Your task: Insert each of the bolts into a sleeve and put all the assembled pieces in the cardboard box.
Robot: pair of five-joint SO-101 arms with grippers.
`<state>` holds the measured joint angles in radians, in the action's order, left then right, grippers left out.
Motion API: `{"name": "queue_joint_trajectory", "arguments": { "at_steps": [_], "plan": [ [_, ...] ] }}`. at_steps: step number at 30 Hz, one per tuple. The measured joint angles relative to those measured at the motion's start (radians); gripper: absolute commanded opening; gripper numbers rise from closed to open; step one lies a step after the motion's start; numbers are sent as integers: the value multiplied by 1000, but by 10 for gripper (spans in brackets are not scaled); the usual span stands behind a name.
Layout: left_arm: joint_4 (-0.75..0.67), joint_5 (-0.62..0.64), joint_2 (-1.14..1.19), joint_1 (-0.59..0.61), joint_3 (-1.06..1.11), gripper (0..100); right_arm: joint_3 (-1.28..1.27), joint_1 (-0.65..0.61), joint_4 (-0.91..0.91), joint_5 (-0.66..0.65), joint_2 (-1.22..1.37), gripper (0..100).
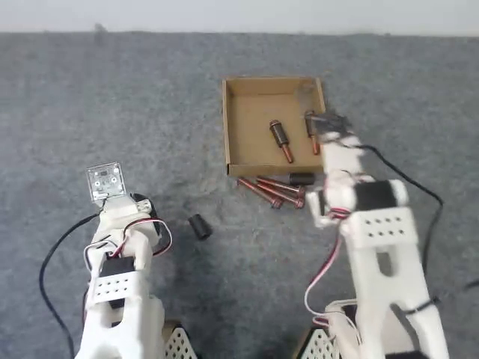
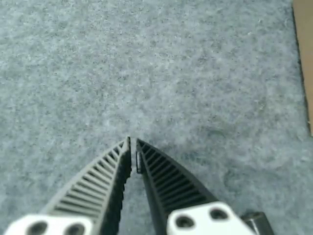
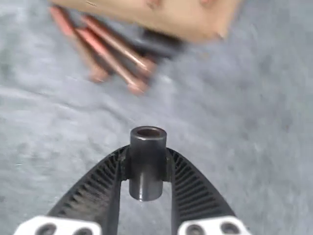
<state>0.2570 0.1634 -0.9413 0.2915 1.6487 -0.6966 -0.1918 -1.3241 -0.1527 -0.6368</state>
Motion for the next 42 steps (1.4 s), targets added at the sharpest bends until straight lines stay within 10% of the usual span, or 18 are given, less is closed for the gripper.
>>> {"name": "queue_joint_trajectory", "arguments": {
  "at_steps": [15,33,42],
  "plan": [
    [23,0,0,0,-14,12,-531,486,457,0,-144,9],
    [904,-258,0,-276,-606,12,-598,552,517,-34,-175,9],
    [1040,-345,0,-511,-747,12,-598,552,517,-72,-175,9]
  ]
}}
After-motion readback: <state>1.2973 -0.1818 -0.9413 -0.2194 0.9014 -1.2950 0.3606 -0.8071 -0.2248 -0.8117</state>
